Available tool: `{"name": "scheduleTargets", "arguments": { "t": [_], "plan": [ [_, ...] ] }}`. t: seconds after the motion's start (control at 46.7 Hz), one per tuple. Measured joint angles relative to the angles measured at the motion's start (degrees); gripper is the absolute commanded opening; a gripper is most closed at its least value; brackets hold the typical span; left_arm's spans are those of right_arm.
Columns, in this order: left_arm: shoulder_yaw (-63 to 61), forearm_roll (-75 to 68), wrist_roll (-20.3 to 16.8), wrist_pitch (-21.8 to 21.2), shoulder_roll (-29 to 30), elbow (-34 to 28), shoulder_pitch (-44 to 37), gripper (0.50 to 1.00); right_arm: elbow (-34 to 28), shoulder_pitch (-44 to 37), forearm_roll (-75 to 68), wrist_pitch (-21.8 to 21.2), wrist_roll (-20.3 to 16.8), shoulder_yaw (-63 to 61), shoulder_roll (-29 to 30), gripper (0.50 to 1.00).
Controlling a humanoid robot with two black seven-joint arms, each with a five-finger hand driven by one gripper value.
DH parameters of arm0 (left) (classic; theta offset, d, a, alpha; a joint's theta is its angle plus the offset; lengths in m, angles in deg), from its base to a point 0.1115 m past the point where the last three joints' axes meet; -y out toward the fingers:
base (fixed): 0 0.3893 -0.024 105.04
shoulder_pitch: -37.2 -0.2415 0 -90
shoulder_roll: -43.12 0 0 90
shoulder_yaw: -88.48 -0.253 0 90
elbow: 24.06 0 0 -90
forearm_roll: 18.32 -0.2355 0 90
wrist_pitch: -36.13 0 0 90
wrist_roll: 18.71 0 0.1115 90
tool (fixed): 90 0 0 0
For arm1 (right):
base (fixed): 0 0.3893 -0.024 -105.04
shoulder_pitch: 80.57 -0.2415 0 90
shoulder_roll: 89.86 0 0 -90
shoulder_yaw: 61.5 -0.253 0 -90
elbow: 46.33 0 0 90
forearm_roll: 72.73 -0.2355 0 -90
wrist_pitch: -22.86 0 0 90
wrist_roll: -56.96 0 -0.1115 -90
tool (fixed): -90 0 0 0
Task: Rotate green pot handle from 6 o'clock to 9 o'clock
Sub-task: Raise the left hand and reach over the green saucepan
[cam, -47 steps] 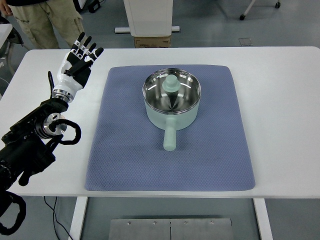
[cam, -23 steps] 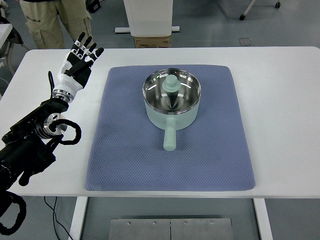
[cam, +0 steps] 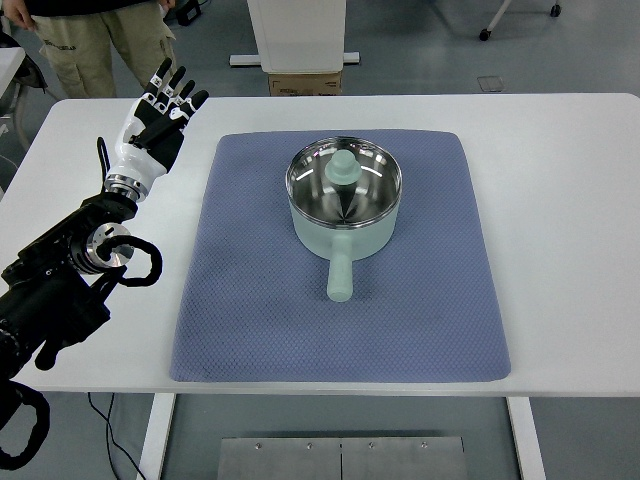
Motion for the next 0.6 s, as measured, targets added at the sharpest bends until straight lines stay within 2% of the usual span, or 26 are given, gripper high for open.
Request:
{"name": "scheduleTargets", "arguments": {
  "t": [0.471, 0.6],
  "plan": [
    [-0.1, -1.2, 0.0, 0.4, 4.4, 9.6, -1.0, 1.000, 0.0, 0.0, 0.0, 0.0, 0.0, 0.0, 0.0, 1.000],
    [-0.1, -5.2, -1.7, 0.4, 5.0, 10.7, -1.0, 1.000, 0.0, 0.0, 0.0, 0.0, 0.0, 0.0, 0.0, 1.000]
  ]
}}
